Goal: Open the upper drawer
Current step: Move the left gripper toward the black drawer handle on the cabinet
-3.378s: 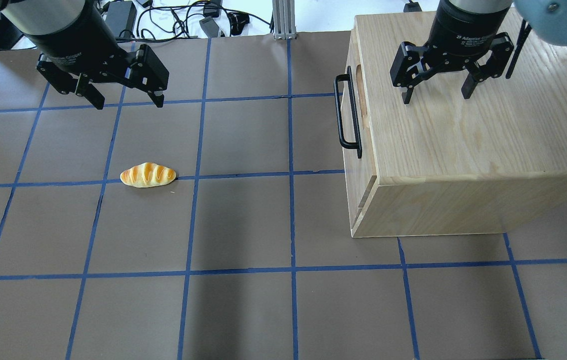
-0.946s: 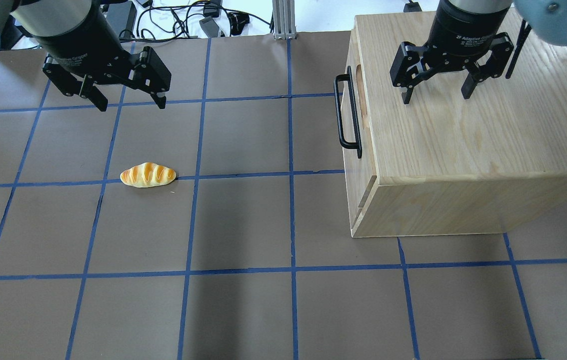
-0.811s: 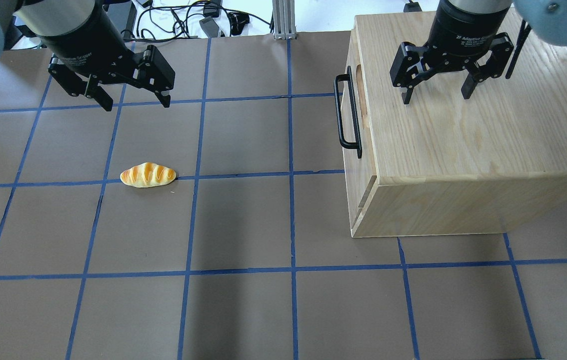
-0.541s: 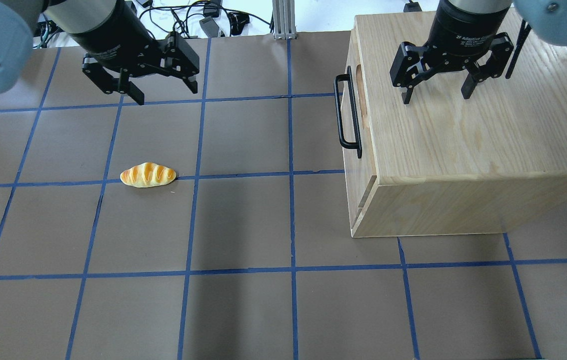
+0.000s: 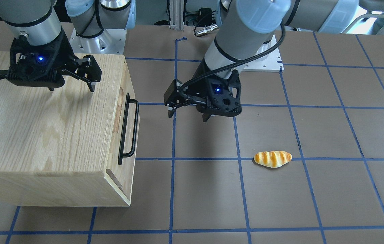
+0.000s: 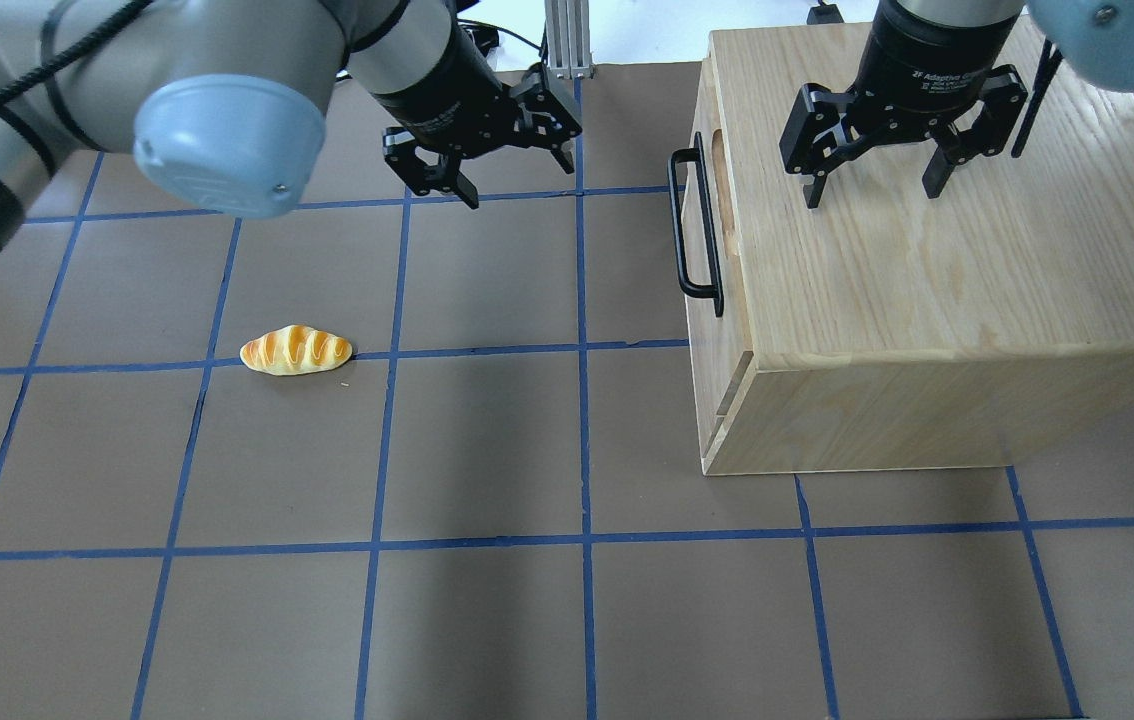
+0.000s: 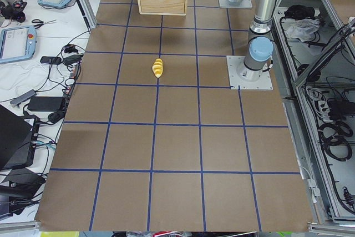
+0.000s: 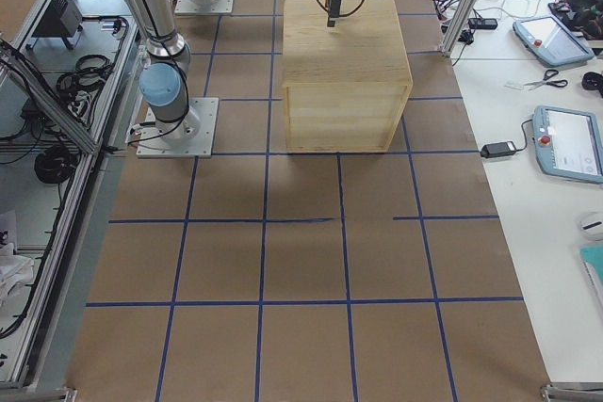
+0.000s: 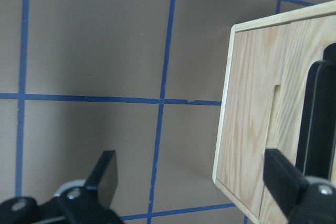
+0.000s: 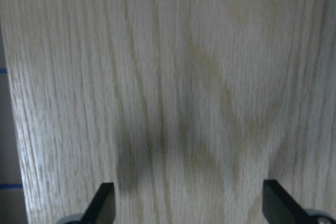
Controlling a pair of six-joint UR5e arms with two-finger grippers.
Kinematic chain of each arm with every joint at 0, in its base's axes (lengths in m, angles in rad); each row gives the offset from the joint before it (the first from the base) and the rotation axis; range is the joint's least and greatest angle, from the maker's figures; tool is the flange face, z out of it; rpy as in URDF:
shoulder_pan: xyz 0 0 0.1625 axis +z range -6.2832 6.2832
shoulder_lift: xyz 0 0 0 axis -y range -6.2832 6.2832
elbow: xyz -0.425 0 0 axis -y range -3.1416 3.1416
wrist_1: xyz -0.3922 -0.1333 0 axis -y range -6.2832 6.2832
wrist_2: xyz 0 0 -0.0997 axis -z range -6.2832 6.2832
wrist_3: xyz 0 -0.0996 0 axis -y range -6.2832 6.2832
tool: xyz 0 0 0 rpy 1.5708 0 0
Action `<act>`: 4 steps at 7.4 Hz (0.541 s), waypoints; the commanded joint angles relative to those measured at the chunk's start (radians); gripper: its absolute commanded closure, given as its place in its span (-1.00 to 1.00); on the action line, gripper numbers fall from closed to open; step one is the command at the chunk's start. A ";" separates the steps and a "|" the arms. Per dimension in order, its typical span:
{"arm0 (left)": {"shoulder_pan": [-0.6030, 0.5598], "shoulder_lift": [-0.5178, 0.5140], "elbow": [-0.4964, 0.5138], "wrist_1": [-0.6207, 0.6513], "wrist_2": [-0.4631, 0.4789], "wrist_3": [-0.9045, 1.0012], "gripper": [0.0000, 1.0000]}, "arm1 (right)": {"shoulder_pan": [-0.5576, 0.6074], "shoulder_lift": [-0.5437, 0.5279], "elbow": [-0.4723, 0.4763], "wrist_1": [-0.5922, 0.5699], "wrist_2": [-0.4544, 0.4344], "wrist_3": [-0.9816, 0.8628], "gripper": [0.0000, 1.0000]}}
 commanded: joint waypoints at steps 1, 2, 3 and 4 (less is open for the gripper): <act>-0.060 -0.063 -0.001 0.087 -0.036 -0.038 -1.00 | 0.000 0.000 0.000 0.000 0.000 0.000 -1.00; -0.066 -0.083 -0.001 0.109 -0.040 -0.038 -1.00 | 0.000 0.000 0.000 0.000 0.000 0.000 -1.00; -0.085 -0.097 0.001 0.138 -0.038 -0.044 -1.00 | -0.001 0.000 0.000 0.000 0.000 0.000 -1.00; -0.091 -0.106 -0.001 0.154 -0.040 -0.061 -1.00 | -0.001 0.000 0.000 0.000 0.000 0.000 -1.00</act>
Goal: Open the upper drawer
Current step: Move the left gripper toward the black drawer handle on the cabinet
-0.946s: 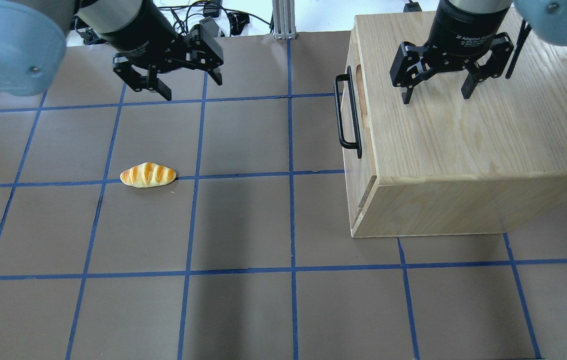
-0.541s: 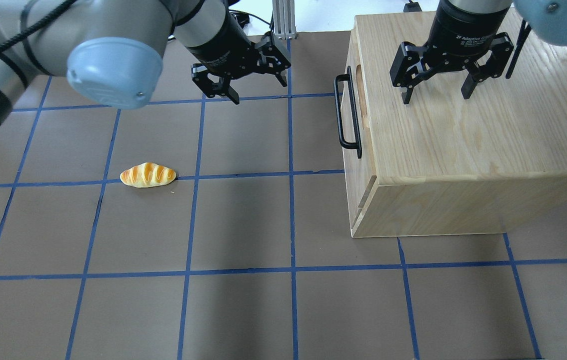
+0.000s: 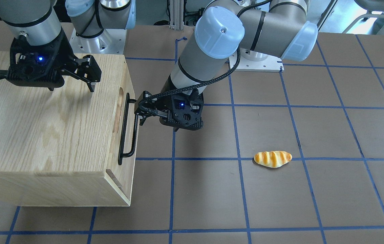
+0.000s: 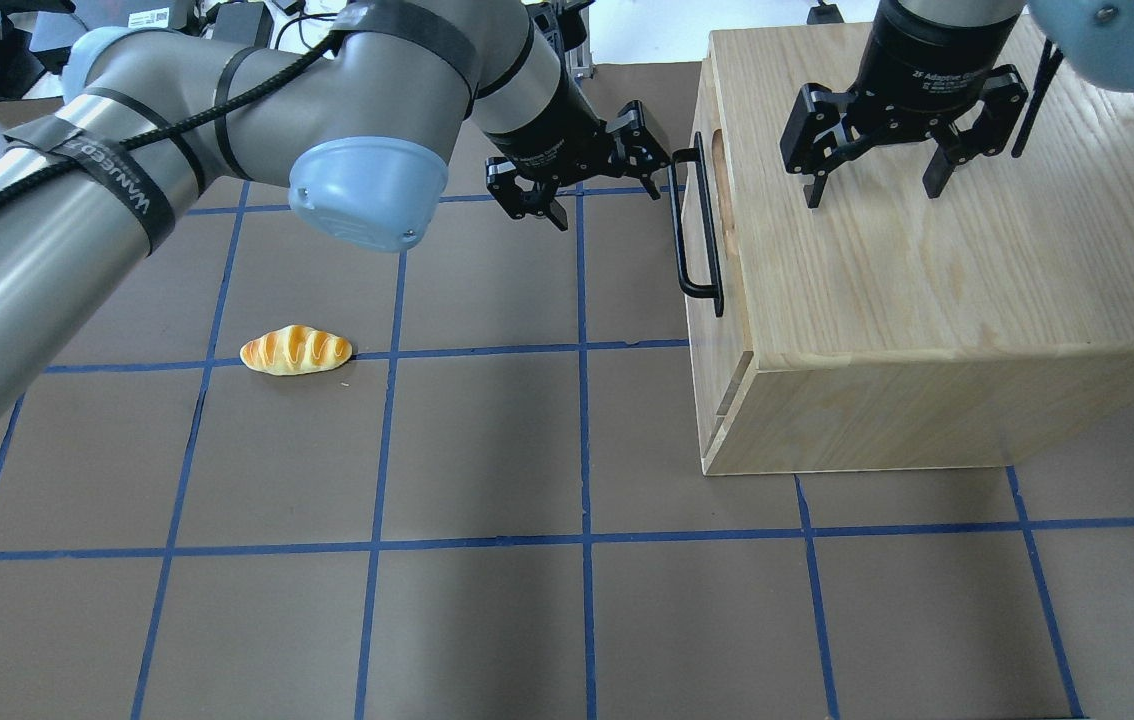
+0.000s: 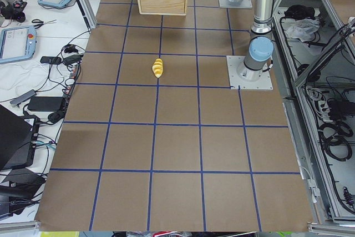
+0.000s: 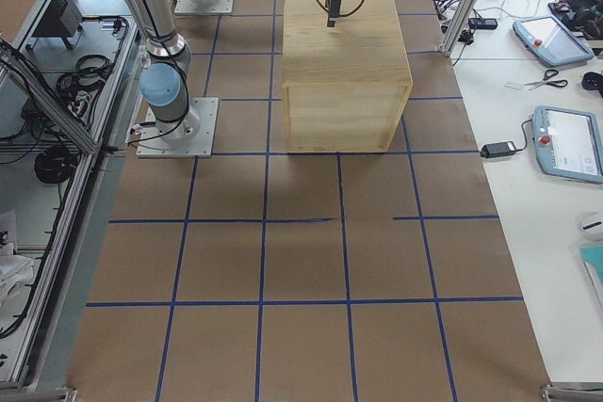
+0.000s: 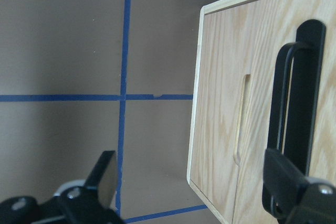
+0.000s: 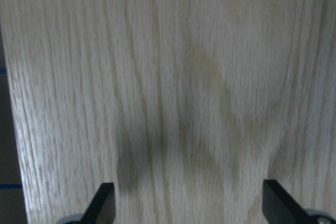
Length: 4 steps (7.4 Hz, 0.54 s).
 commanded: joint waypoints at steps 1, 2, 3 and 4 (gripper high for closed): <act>-0.016 -0.022 -0.001 0.028 -0.030 -0.033 -1.00 | -0.001 0.000 0.000 0.000 0.000 0.000 -1.00; -0.024 -0.021 -0.002 0.028 -0.051 -0.045 -1.00 | -0.001 0.000 0.000 0.000 0.000 -0.002 -1.00; -0.027 -0.025 -0.002 0.030 -0.053 -0.045 -1.00 | -0.001 0.000 0.000 0.000 0.000 0.000 -1.00; -0.027 -0.033 -0.004 0.028 -0.056 -0.047 -1.00 | 0.001 0.000 0.000 0.000 0.000 -0.002 -1.00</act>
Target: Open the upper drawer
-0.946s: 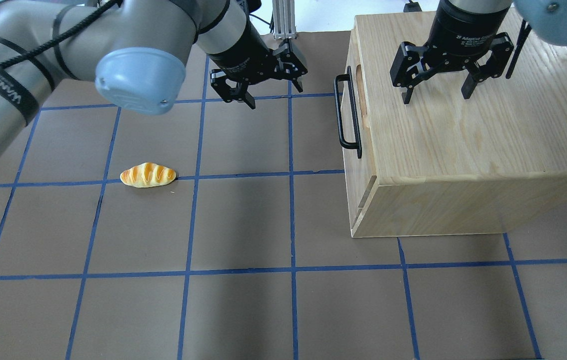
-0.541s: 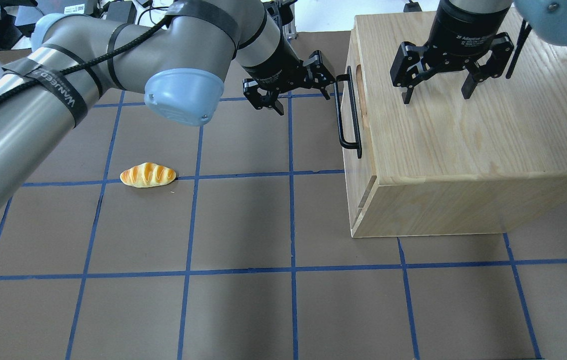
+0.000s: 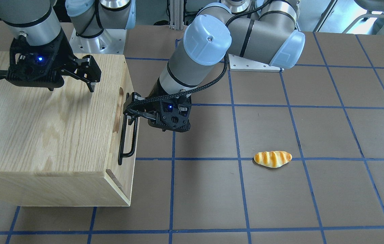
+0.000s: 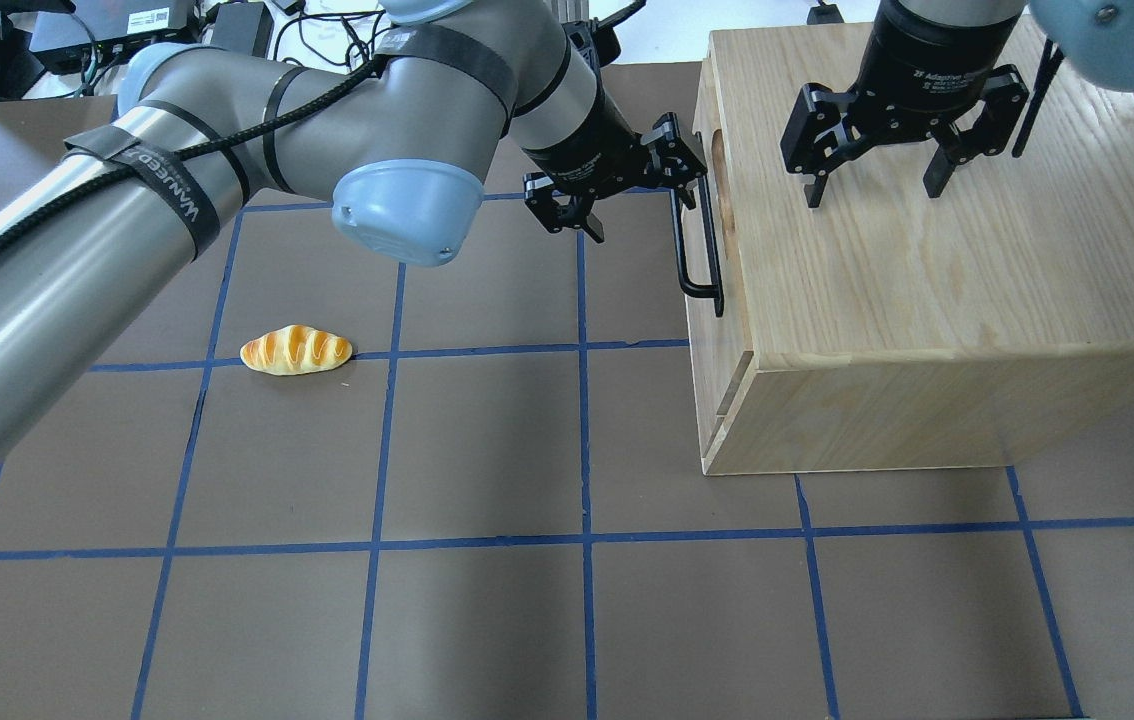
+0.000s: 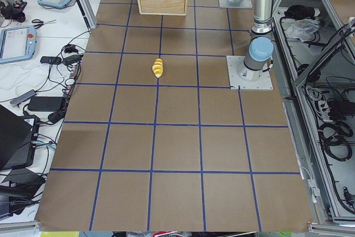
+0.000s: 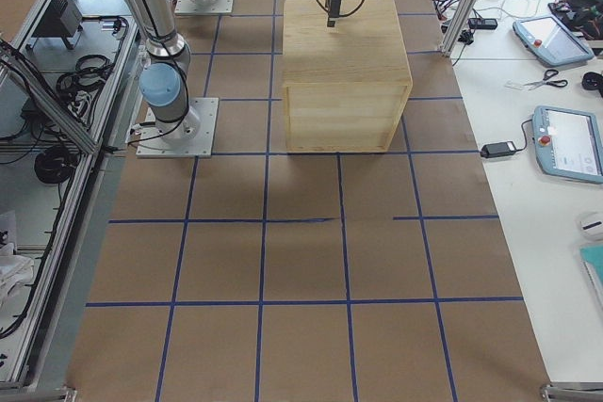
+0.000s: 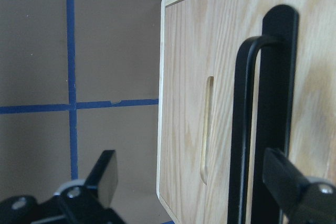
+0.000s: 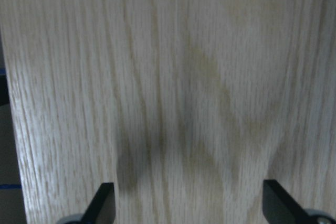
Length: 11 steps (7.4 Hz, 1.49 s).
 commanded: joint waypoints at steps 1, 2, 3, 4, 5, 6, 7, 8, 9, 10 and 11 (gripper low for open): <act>-0.002 -0.011 -0.003 0.000 -0.007 -0.004 -1.00 | 0.001 0.000 0.000 0.000 0.000 -0.001 -1.00; -0.002 -0.015 -0.003 0.000 -0.007 -0.002 -1.00 | 0.001 0.000 0.000 0.000 0.000 0.001 -1.00; -0.002 -0.021 -0.003 0.000 -0.007 -0.002 -1.00 | 0.001 0.000 0.002 0.000 0.000 -0.001 -1.00; -0.005 -0.023 -0.003 0.001 -0.013 -0.011 -1.00 | 0.000 0.000 0.000 0.000 0.000 0.001 -1.00; -0.005 -0.023 -0.003 0.006 -0.060 -0.023 -1.00 | 0.001 0.000 0.000 0.000 0.000 -0.001 -1.00; -0.005 -0.028 -0.004 0.008 -0.062 -0.020 -1.00 | 0.001 0.000 0.002 0.000 0.000 0.001 -1.00; -0.005 -0.034 -0.006 0.009 -0.059 -0.017 -1.00 | 0.001 0.000 0.000 0.000 0.000 -0.001 -1.00; -0.005 -0.032 -0.006 0.009 -0.057 -0.011 -1.00 | 0.001 0.000 0.000 0.000 0.000 0.001 -1.00; -0.004 -0.029 -0.004 0.009 -0.056 -0.007 -1.00 | 0.001 0.000 0.000 0.000 0.000 -0.001 -1.00; 0.004 -0.008 -0.009 0.005 -0.051 -0.004 -1.00 | 0.001 0.000 0.000 0.000 0.000 0.001 -1.00; 0.007 0.003 -0.009 -0.005 -0.051 -0.002 -1.00 | 0.001 0.000 0.000 0.000 0.000 -0.001 -1.00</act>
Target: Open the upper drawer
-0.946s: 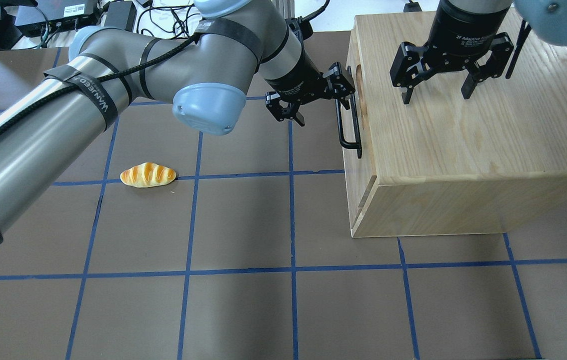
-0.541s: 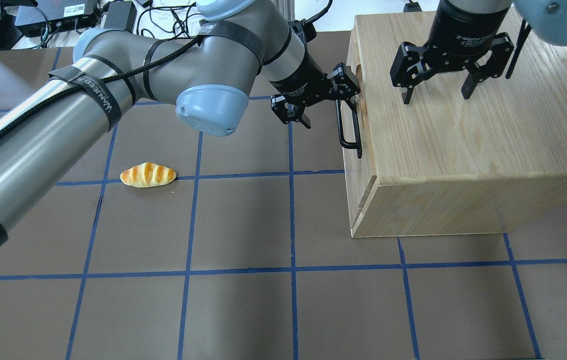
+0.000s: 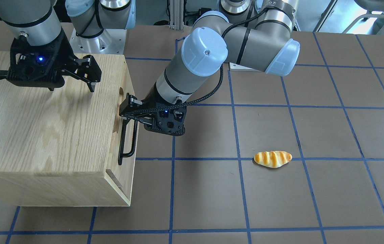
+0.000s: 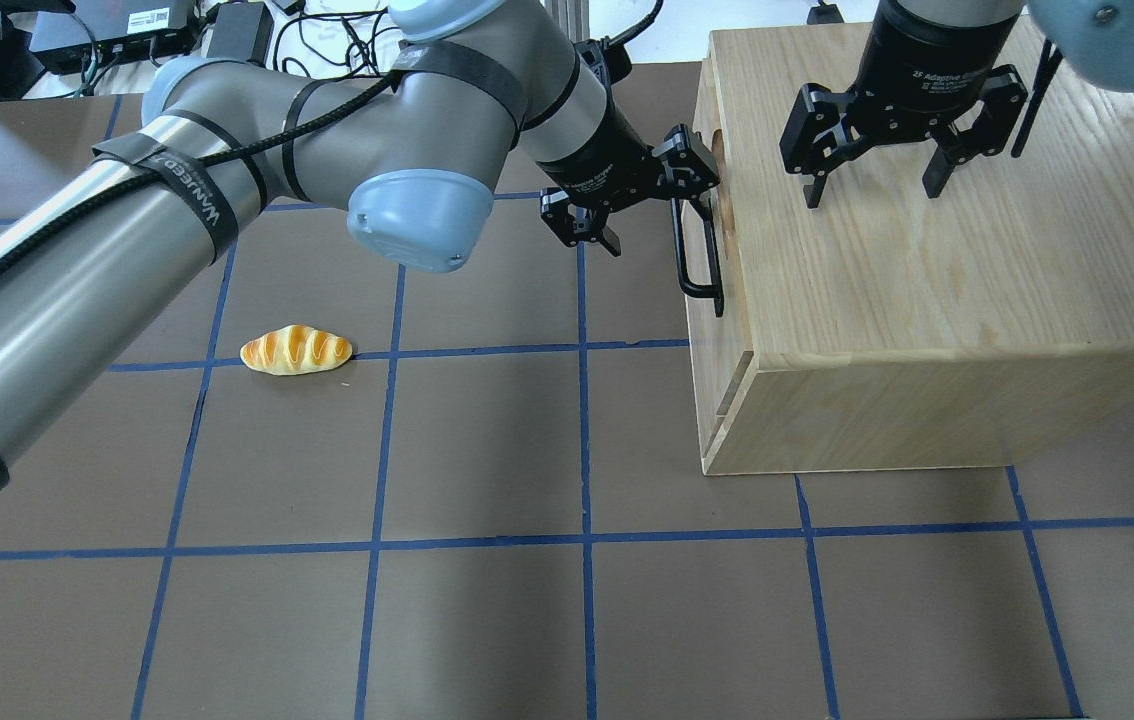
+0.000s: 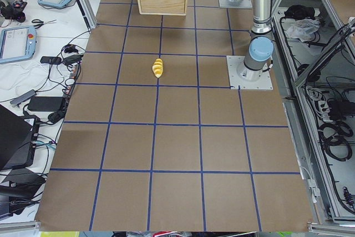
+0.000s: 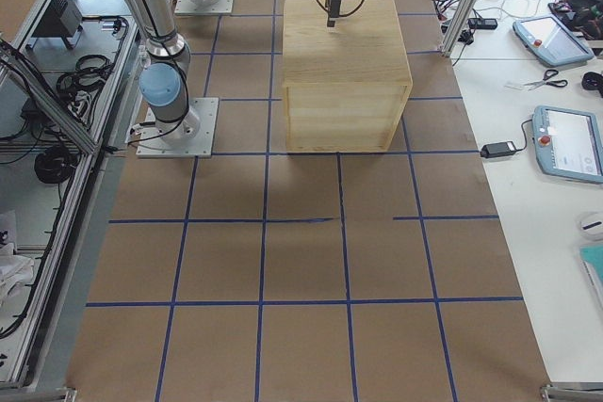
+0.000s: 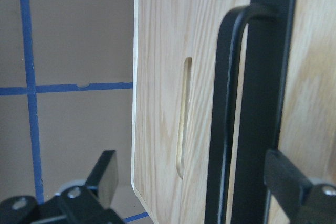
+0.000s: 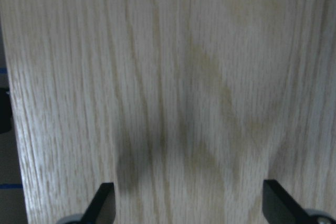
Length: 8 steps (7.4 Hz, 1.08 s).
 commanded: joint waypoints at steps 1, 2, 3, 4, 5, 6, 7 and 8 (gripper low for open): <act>0.016 0.015 -0.003 -0.010 0.002 0.011 -1.00 | 0.000 0.000 0.000 0.000 0.000 0.001 -1.00; 0.016 0.001 -0.006 -0.006 0.002 0.015 -1.00 | 0.000 0.000 0.000 0.000 0.000 0.001 -1.00; 0.016 -0.008 -0.006 0.003 0.002 0.015 -1.00 | 0.000 0.000 0.000 0.000 0.000 0.001 -1.00; 0.016 -0.011 -0.008 0.005 0.002 0.017 -1.00 | 0.000 0.000 0.000 0.000 0.000 -0.001 -1.00; 0.016 -0.017 -0.009 0.005 0.002 0.017 -1.00 | 0.000 0.000 0.000 0.000 0.000 0.001 -1.00; 0.016 -0.019 -0.014 0.005 0.002 0.017 -1.00 | -0.001 0.000 0.001 0.000 0.000 0.001 -1.00; 0.016 -0.022 -0.017 0.005 0.002 0.017 -1.00 | -0.001 0.000 0.000 0.000 0.000 -0.001 -1.00; 0.016 -0.019 -0.017 0.005 0.002 0.026 -1.00 | 0.000 0.000 0.001 0.000 0.000 -0.001 -1.00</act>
